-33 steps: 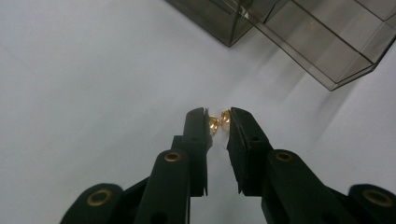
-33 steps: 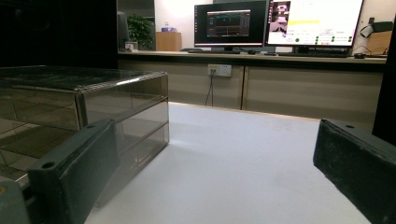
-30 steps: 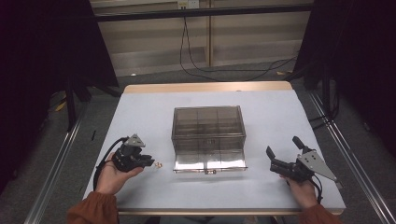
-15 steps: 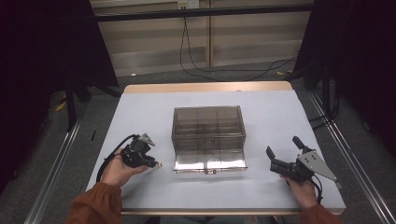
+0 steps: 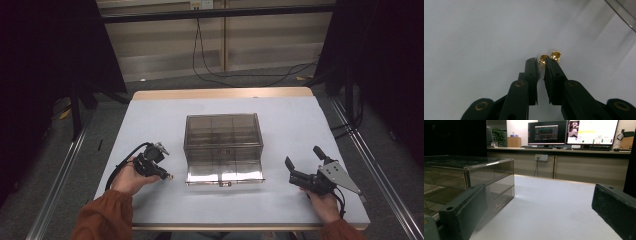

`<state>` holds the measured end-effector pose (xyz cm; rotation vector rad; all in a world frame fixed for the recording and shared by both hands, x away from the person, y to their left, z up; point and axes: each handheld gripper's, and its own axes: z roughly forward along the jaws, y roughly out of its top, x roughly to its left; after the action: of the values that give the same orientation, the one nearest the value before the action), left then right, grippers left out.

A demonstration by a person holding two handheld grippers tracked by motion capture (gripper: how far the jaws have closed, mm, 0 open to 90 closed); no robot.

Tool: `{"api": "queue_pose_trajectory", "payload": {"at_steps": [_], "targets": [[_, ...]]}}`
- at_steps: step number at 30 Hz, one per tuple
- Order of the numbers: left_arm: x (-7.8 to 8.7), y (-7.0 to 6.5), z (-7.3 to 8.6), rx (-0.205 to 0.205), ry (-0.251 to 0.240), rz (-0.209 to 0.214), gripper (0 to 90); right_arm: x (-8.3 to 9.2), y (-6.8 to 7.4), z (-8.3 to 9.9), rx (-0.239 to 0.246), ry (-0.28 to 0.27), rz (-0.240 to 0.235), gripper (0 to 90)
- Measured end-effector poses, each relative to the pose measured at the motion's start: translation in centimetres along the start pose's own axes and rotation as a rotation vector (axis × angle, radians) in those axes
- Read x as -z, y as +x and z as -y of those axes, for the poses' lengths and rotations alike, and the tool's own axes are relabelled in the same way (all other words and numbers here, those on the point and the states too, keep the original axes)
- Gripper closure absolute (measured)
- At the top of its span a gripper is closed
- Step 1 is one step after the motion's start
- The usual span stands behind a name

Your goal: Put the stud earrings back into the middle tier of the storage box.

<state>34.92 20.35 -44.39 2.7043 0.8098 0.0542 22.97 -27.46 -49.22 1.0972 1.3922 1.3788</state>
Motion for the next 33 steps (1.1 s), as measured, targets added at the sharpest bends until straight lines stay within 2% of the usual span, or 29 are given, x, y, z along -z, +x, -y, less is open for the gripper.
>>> {"api": "queue_pose_trajectory", "payload": {"at_steps": [2,6,8,11,17,22,23,30,32,33], "targets": [[-0.2,-0.1,-0.1,-0.001,-0.003,0.005,80.9,0.0,0.0,0.0,0.0,0.0,0.0,0.1],[-0.5,-0.2,-0.4,-0.027,0.016,0.011,80.9,0.0,0.0,0.0,0.0,0.001,0.0,0.2],[-0.5,-0.2,-0.4,-0.017,0.015,0.019,80.9,0.0,0.0,0.0,0.0,0.001,0.0,0.1],[-0.5,-0.2,-0.4,-0.018,0.014,0.017,84.6,0.0,0.0,0.0,0.002,0.001,0.0,0.2],[-0.5,-0.3,-0.4,-0.017,0.013,0.008,85.5,0.0,0.0,0.0,0.002,0.0,0.001,0.2],[-0.3,-0.1,-0.1,0.001,-0.025,0.015,85.6,0.0,0.0,0.0,0.0,0.0,0.0,0.2],[-0.1,0.0,0.2,0.025,-0.061,0.016,85.6,0.0,0.0,0.0,0.0,0.001,0.0,0.2],[0.9,-0.1,1.0,0.06,-0.155,0.016,85.6,0.0,0.0,0.0,0.001,0.0,0.001,0.2],[1.2,-0.1,1.4,0.074,-0.205,0.012,85.6,0.0,0.0,0.0,0.0,0.0,0.0,0.2],[1.5,-0.1,1.6,0.086,-0.232,0.024,85.6,0.0,0.0,0.0,0.001,0.0,0.0,0.2]]}}
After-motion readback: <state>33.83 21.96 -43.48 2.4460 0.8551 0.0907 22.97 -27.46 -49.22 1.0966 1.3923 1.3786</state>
